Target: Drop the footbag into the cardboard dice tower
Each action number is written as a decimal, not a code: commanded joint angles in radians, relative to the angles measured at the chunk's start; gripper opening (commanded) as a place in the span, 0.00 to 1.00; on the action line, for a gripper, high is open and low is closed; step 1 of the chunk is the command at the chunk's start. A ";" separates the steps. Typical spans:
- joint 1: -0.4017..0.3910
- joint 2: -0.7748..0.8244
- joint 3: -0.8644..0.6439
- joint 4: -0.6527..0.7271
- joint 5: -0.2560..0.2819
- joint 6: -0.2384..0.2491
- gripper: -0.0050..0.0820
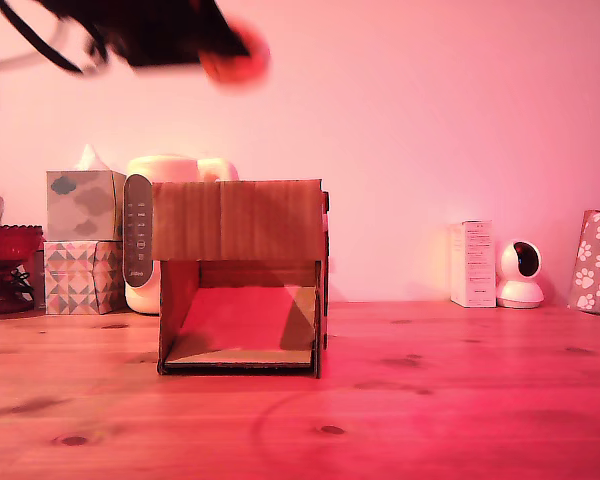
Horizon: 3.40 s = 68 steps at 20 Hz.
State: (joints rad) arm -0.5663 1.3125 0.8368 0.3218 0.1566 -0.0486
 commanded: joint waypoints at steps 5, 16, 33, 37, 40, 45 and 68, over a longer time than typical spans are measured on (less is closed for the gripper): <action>0.027 0.176 0.222 -0.205 0.019 0.057 0.15; 0.063 0.288 0.308 -0.255 0.019 0.106 0.15; 0.066 0.202 0.316 -0.524 0.019 0.101 0.06; 0.069 0.153 0.304 -0.560 0.057 0.075 0.04; 0.077 0.082 0.229 -0.505 0.069 0.074 0.04; 0.085 -0.034 0.063 -0.375 0.087 0.039 0.04; 0.105 -0.332 -0.504 -0.267 0.108 -0.101 0.04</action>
State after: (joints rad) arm -0.4622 0.9764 0.3481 0.0563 0.2619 -0.1482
